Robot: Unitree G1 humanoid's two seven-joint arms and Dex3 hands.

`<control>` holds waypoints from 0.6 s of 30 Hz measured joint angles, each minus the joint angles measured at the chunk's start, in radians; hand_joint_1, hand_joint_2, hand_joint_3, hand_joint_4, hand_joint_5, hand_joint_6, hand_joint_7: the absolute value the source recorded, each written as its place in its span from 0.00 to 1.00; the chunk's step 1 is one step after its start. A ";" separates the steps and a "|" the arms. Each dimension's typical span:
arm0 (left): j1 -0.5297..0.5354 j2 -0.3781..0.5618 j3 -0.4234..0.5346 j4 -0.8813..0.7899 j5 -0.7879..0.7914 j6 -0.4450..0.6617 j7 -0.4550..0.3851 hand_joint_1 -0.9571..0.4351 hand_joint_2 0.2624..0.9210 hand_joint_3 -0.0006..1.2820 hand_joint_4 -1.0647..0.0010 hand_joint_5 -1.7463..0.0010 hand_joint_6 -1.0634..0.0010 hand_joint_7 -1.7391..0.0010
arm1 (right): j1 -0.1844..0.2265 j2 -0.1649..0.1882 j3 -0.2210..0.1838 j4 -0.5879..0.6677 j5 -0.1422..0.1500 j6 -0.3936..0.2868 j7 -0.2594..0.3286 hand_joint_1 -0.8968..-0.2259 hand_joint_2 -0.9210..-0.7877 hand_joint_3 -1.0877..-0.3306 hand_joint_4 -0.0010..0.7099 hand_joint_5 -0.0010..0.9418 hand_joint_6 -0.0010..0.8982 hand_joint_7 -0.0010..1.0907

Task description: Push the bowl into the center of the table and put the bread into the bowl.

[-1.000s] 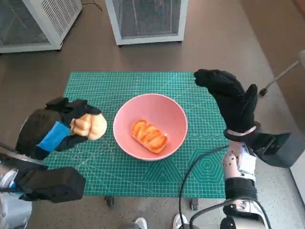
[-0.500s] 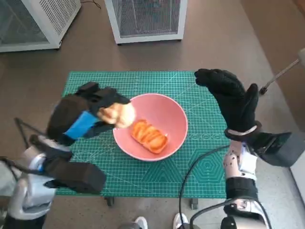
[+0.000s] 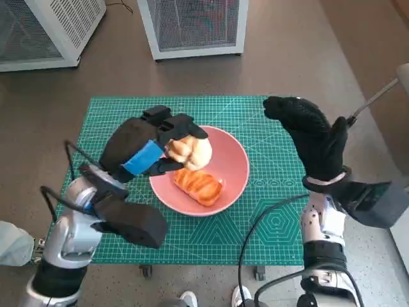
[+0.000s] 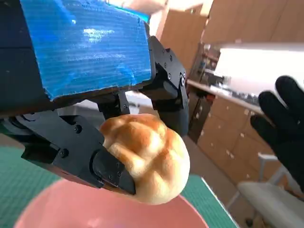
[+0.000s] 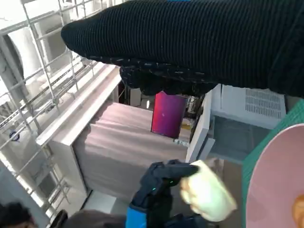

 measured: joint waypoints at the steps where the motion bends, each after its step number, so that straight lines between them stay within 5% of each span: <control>1: 0.000 -0.001 -0.003 0.000 0.000 0.001 -0.004 0.69 0.87 0.04 0.63 0.90 0.59 0.84 | 0.000 -0.001 0.000 -0.001 0.000 0.000 0.000 0.52 0.00 0.63 0.33 0.00 0.35 0.00; 7: 0.000 -0.002 -0.015 -0.001 0.014 0.019 -0.032 0.65 0.85 0.02 0.66 0.99 0.57 0.94 | 0.002 -0.002 0.000 -0.014 0.000 0.000 -0.004 0.53 0.00 0.63 0.33 0.00 0.35 0.00; 18: 0.007 -0.001 -0.010 -0.039 0.028 0.079 -0.073 0.63 0.86 0.01 0.67 1.00 0.55 0.97 | 0.007 -0.002 0.002 -0.022 0.000 0.000 -0.015 0.52 0.00 0.63 0.32 0.00 0.35 0.00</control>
